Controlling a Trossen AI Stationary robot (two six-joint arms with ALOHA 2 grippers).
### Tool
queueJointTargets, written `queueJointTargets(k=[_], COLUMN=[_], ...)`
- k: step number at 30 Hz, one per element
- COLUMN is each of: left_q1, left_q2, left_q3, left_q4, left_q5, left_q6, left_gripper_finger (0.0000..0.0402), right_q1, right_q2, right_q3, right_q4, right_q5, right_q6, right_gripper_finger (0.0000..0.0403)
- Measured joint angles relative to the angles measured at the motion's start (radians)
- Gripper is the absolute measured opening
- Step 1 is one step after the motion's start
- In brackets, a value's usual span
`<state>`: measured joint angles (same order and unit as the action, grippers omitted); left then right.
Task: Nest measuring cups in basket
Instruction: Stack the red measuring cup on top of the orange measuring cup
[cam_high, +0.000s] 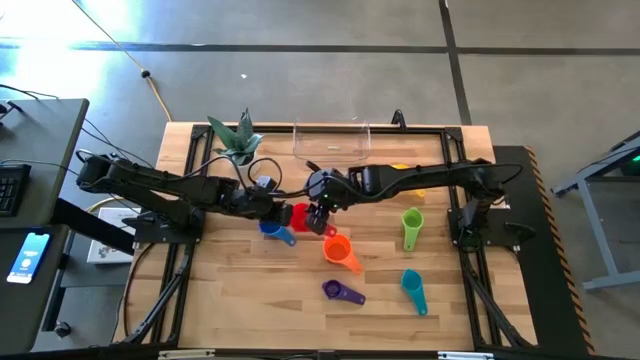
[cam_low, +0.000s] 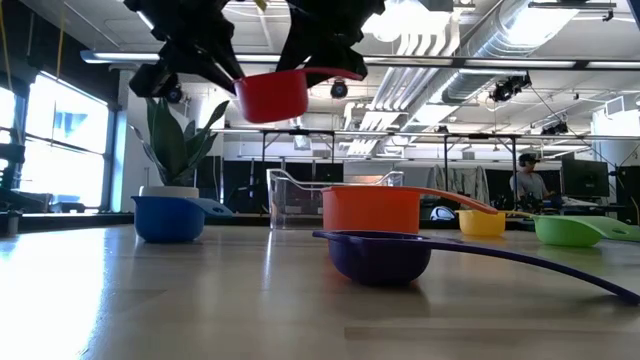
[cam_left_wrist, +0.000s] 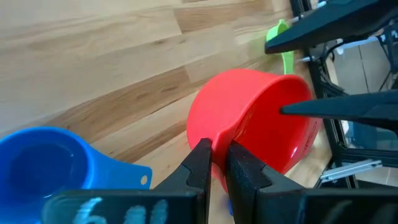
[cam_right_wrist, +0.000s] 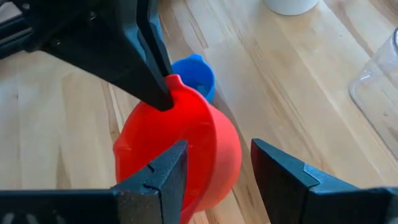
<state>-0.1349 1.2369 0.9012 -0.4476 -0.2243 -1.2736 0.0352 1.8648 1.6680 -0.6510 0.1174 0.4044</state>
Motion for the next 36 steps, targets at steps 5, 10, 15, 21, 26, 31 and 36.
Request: queueJointTargets(k=[5, 10, 15, 21, 26, 31, 36], left_q1=[0.0, 0.0, 0.0, 0.0, -0.001, 0.0, 0.0], left_q2=[0.0, 0.0, 0.0, 0.0, 0.0, 0.0, 0.0], left_q3=[0.0, 0.0, 0.0, -0.001, -0.001, -0.001, -0.001], left_q4=[0.006, 0.007, 0.011, 0.062, 0.081, 0.082, 0.08], left_q5=[-0.018, -0.022, -0.022, -0.024, -0.024, -0.025, -0.025], left_q6=[0.015, 0.028, 0.025, 0.053, 0.06, 0.061, 0.099], left_gripper_finger=[0.0021, 0.0021, 0.0022, 0.0042, 0.0056, 0.0059, 0.006], right_q1=[-0.01, -0.016, -0.016, -0.016, -0.016, -0.016, -0.016], right_q2=[0.0, 0.0, 0.0, 0.0, 0.0, 0.0, 0.0], right_q3=[0.0, 0.0, 0.0, 0.0, 0.0, 0.0, 0.0], right_q4=[-0.022, -0.034, -0.037, -0.051, -0.072, -0.1, -0.136], right_q5=[-0.014, -0.023, -0.014, 0.0, 0.003, 0.008, 0.03], right_q6=[0.042, 0.049, 0.07, 0.086, 0.088, 0.085, 0.085], right_gripper_finger=[0.0152, 0.0103, 0.0034, 0.0008, 0.0002, 0.0001, 0.0001])
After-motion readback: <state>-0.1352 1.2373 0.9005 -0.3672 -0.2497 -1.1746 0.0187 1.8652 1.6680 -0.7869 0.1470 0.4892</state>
